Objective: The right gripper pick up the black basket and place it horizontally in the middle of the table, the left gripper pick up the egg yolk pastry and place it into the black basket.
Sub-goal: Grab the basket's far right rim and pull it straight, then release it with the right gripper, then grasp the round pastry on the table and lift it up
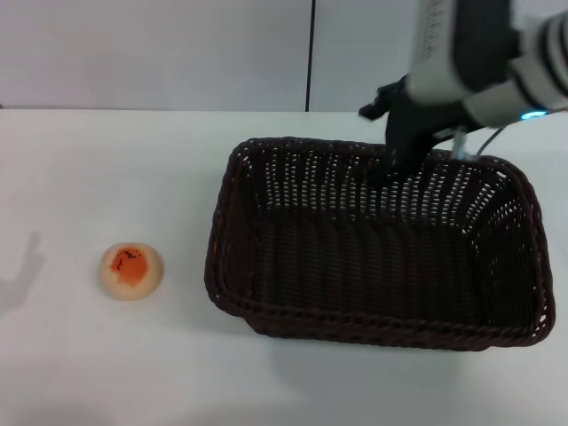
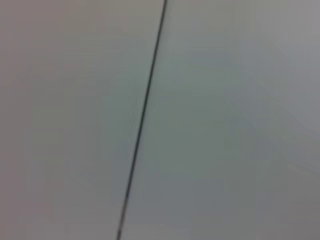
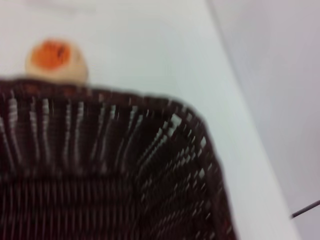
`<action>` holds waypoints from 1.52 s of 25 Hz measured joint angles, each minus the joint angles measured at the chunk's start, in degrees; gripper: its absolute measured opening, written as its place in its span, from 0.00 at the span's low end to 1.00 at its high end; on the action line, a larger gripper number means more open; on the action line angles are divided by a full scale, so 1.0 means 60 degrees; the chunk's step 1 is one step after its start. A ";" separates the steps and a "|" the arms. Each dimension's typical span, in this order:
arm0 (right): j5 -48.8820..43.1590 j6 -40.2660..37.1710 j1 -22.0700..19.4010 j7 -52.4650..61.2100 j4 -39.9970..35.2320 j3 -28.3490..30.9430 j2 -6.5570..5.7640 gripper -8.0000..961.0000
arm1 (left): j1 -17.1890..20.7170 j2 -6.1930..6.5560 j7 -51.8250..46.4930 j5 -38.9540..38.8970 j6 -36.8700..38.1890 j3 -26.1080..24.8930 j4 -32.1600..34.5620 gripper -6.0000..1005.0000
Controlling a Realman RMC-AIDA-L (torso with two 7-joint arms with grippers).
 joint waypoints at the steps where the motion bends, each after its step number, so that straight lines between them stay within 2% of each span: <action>1: 0.0271 -0.0078 -0.0284 0.0085 -0.0429 0.0094 -0.0005 0.86 | -0.0040 0.0008 -0.0104 0.0002 0.0039 0.0183 0.0162 0.76; 2: 0.0664 -0.0202 -0.0613 0.0160 -0.0894 0.0238 -0.0015 0.86 | -0.0132 0.0017 -0.0304 0.0003 0.0106 0.0454 0.0471 0.76; 4: 0.1553 -0.0529 -0.1249 0.0211 -0.1692 0.0621 -0.0015 0.86 | -0.0132 0.0017 -0.0304 0.0003 0.0106 0.0454 0.0471 0.76; 6: 0.2981 -0.0984 -0.2099 0.0218 -0.2461 0.1258 0.0011 0.86 | -0.0461 0.0021 -0.0668 0.0006 0.0335 0.1541 0.1424 0.75; 10: 0.5803 -0.1532 -0.3533 -0.0097 -0.2928 0.2298 0.0048 0.86 | -0.0705 0.0029 -0.0689 0.0006 0.0338 0.2622 0.2063 0.75; 14: 0.9159 -0.2284 -0.4993 -0.1825 -0.1995 0.3264 0.0053 0.86 | -0.0870 0.0026 -0.0604 0.0006 0.0047 0.3688 0.2230 0.75; 19: 1.2817 -0.2779 -0.6307 -0.4448 0.0489 0.3503 0.0014 0.86 | -0.1079 0.0001 -0.0588 0.0004 -0.0469 0.4413 0.2246 0.75; 21: 1.3864 -0.3028 -0.6546 -0.5268 0.1610 0.3575 0.0013 0.86 | -0.1202 -0.0004 -0.0575 0.0003 -0.0707 0.4742 0.2247 0.75; 24: 1.4987 -0.3762 -0.6533 -0.6290 0.3501 0.3833 0.0008 0.86 | -0.1291 -0.0006 -0.0575 0.0002 -0.0879 0.4953 0.2248 0.74; 29: 1.5593 -0.4843 -0.6254 -0.7090 0.5830 0.4715 -0.0008 0.86 | -0.1432 -0.0023 -0.0561 0.0002 -0.1308 0.5346 0.2249 0.74; 34: 1.5587 -0.5107 -0.6142 -0.7462 0.6863 0.5350 -0.0021 0.86 | -0.1517 -0.0025 -0.0551 0.0002 -0.1645 0.5638 0.2225 0.74; 38: 1.5579 -0.5068 -0.6158 -0.7546 0.7004 0.5641 -0.0028 0.86 | -0.1674 -0.0051 -0.0554 0.0003 -0.2126 0.5761 0.2097 0.74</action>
